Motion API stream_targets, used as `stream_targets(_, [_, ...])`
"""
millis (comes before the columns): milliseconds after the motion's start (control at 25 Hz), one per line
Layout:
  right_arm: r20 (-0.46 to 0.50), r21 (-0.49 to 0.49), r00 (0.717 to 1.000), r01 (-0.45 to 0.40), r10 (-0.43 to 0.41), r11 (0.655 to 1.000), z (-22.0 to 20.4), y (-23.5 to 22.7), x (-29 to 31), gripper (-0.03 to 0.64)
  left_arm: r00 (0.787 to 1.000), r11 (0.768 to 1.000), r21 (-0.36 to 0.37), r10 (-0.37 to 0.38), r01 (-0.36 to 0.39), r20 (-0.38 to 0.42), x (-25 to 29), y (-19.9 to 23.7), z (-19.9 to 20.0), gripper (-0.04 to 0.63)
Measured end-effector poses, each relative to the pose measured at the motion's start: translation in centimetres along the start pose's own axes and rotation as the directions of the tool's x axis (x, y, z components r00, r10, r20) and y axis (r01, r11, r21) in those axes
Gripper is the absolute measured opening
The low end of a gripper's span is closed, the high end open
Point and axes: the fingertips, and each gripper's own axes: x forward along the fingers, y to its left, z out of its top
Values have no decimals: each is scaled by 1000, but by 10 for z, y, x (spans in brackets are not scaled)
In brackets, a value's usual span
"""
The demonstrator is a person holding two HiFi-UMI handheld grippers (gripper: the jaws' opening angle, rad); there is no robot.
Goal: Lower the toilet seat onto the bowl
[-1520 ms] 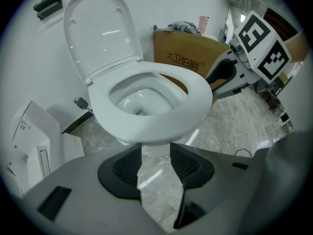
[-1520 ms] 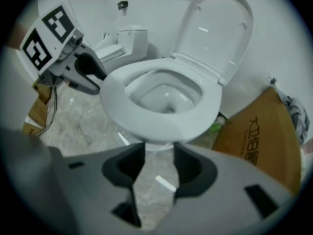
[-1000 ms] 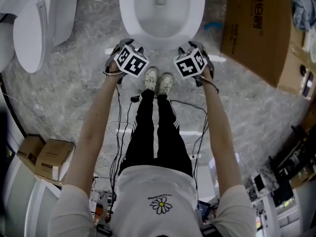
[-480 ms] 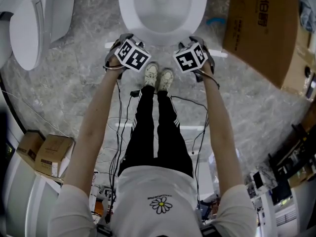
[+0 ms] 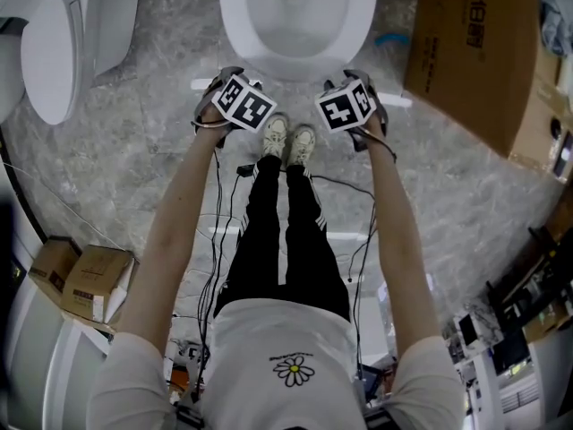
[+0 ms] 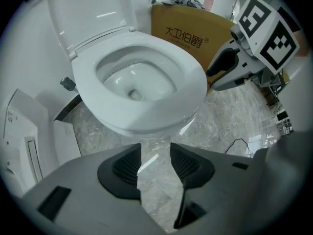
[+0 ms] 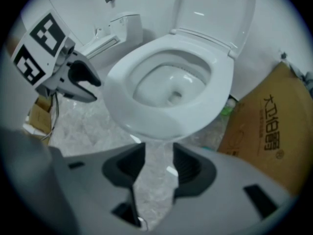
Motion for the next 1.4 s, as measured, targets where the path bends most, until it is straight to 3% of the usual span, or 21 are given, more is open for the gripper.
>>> stream_targets(120, [31,31,999,9,-10,999,8,-3,-19,195,999,999,-51,19,-17,40,-22,11,11,207])
stream_targets(240, [126,96,991,39,-51,995,35,-20,-56,175,989,988,-149,54,-33,141,-61,26,42,206])
stream_targets(320, [221,165,970,71,-107,984,63,-35,-96,136,967,971,-236,84,-26,242,-102,36,72,187])
stream_targets(400, [329,228,929,97,-171,969,94,-49,-149,59,925,948,-317,126,-6,358,-154,44,103,161])
stream_targets(480, [444,268,868,107,-222,957,126,-57,-208,40,864,926,-378,187,4,467,-215,51,132,127])
stream_targets(560, [560,293,784,114,-267,949,152,-61,-272,35,785,907,-420,264,-5,561,-278,56,156,55])
stream_targets(640, [667,311,678,123,-309,942,173,-60,-339,32,678,900,-436,330,-16,657,-346,56,175,24])
stream_targets(720, [749,329,565,137,-347,934,186,-55,-406,29,544,898,-439,373,-9,752,-418,51,188,23])
stream_targets(800, [800,344,474,136,-366,929,182,-38,-466,29,425,898,-440,401,-7,811,-485,33,185,23])
stream_targets(920, [858,344,363,123,-365,931,159,3,-543,29,292,901,-432,422,-33,858,-567,-7,162,23])
stream_targets(1040, [897,328,265,140,-354,934,135,33,-601,29,181,905,-422,426,-64,887,-629,-39,141,23])
stream_targets(1120, [913,324,216,135,-347,937,121,45,-626,29,122,902,-422,431,-92,894,-658,-53,130,23])
stream_targets(1160, [918,326,194,130,-347,936,114,50,-636,29,104,899,-427,436,-99,894,-668,-57,123,23])
stream_targets(1280, [921,340,146,145,-360,929,97,56,-656,29,76,888,-448,457,-108,886,-679,-64,107,23])
stream_targets(1400, [917,351,129,187,-377,918,88,57,-659,29,66,873,-471,481,-127,874,-675,-60,95,23])
